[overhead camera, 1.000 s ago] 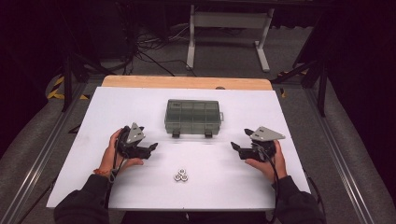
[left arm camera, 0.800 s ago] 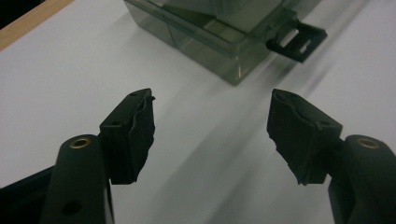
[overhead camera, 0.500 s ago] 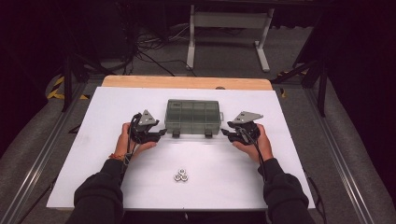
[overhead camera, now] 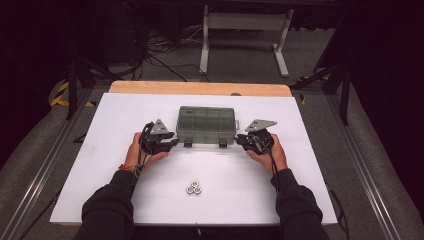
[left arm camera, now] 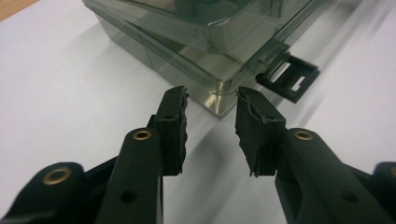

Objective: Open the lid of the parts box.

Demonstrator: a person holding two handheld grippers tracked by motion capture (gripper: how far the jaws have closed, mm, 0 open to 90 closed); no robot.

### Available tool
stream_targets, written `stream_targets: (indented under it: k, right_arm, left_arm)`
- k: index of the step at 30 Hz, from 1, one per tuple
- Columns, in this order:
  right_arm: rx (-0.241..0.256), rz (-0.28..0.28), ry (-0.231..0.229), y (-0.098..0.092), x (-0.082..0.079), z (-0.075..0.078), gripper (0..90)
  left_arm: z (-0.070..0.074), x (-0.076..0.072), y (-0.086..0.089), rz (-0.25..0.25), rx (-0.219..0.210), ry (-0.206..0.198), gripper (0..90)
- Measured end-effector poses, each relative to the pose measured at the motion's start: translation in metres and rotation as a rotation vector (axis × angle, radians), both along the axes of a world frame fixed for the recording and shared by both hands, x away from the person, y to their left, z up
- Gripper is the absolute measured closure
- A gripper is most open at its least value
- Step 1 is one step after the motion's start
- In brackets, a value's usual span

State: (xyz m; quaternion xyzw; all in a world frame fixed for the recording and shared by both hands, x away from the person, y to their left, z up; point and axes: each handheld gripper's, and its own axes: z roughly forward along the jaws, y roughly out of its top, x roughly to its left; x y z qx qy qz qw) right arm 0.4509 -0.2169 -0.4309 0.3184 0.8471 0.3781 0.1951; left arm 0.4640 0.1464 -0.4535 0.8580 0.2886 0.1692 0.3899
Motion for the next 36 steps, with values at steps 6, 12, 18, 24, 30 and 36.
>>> stream_targets:
  k: [6,12,18,24,30,36]
  right_arm:
    - [-0.039,0.01,-0.001,0.007,-0.002,-0.003,80.8]
    - [-0.048,0.006,0.003,0.007,-0.002,-0.005,83.1]
    - [-0.037,-0.003,-0.032,0.008,-0.005,0.0,87.3]
    - [-0.026,-0.03,-0.086,0.007,-0.007,0.007,87.9]
    - [-0.015,-0.075,-0.165,0.005,-0.009,0.011,72.8]
    - [-0.041,-0.083,-0.233,0.01,-0.008,0.016,62.7]
  left_arm:
    - [0.002,0.0,-0.003,-0.003,-0.003,-0.001,64.5]
    - [0.003,0.001,-0.007,-0.006,-0.003,-0.001,65.9]
    - [0.006,0.001,-0.006,0.007,-0.007,-0.011,68.9]
    - [0.011,0.001,-0.007,0.012,-0.013,-0.027,71.7]
    - [0.018,0.002,-0.005,0.037,-0.03,-0.057,69.2]
    - [0.02,0.002,-0.009,0.06,-0.016,-0.124,62.1]
